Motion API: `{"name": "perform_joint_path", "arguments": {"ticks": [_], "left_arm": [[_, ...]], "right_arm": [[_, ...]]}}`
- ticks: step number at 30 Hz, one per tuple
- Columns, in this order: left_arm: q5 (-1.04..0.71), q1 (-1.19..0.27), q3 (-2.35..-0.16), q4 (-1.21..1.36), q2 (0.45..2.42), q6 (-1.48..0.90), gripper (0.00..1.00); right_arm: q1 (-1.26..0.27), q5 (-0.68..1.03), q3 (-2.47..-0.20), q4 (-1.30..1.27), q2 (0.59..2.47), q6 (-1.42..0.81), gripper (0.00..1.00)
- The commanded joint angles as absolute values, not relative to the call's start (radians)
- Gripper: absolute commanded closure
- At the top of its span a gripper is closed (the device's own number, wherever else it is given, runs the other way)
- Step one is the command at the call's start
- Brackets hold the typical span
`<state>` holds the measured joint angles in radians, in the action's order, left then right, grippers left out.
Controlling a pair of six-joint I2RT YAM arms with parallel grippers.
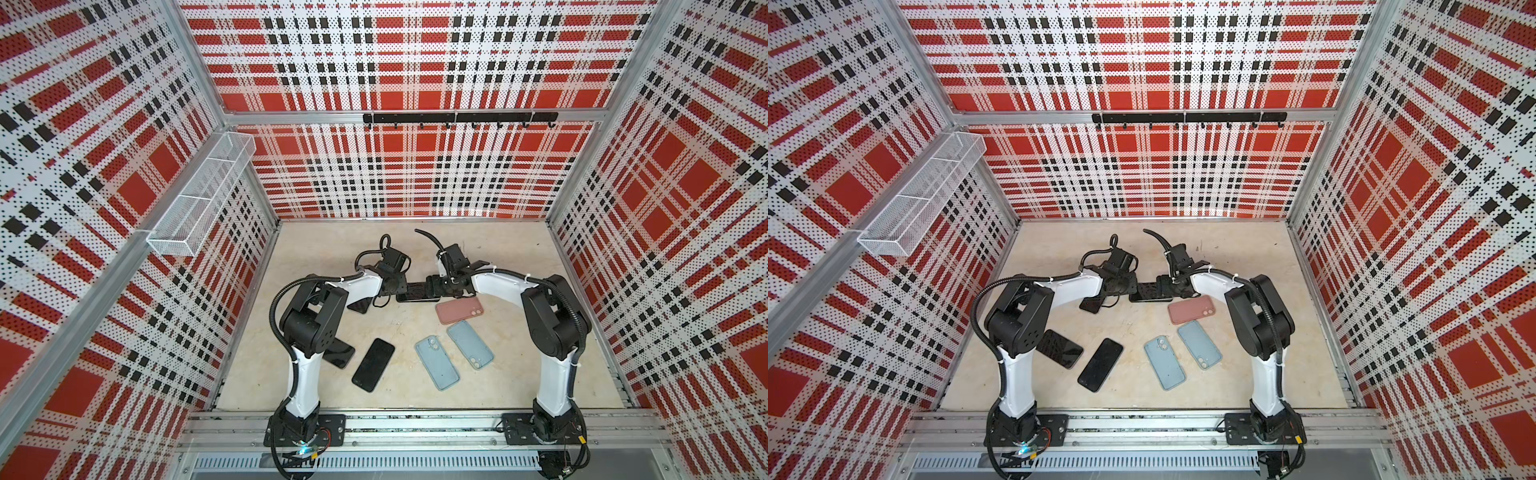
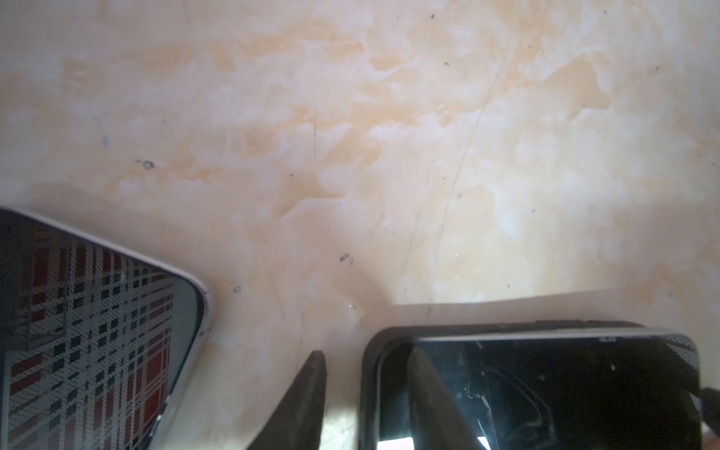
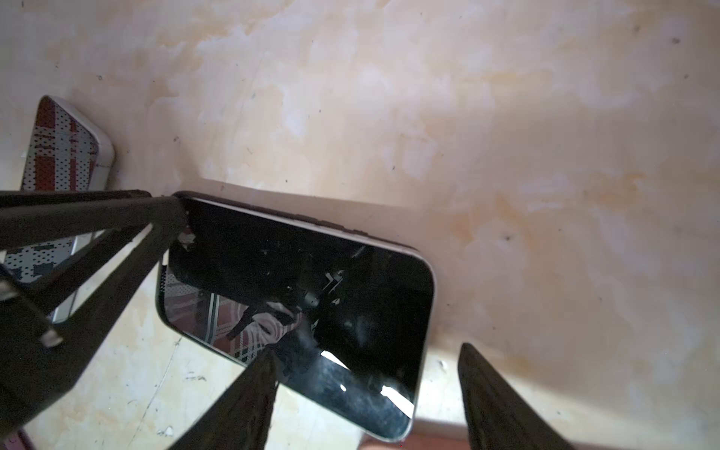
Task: Put the phone into the phone case
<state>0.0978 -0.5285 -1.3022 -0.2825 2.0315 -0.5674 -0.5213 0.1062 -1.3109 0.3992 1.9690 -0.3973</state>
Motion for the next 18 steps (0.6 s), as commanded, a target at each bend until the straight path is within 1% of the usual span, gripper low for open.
{"name": "perform_joint_path", "arguments": {"ticks": [1,9,13,18], "left_arm": [[0.05,-0.515,-1.23,-0.347,2.047,-0.592,0.6],[-0.019,-0.507,-1.148,-0.229,1.978,-0.636,0.56],[-0.054,-0.503,-1.124,-0.184,1.959,-0.659,0.5],[-0.089,-0.494,-1.087,-0.133,1.938,-0.689,0.44]], "right_arm": [[-0.52,0.125,-1.298,0.36,1.975,-0.408,0.29],[-0.522,0.114,-1.311,0.359,1.98,-0.406,0.39],[-0.527,0.107,-1.328,0.371,1.995,-0.405,0.42],[-0.534,0.111,-1.34,0.372,2.007,-0.406,0.52]]}}
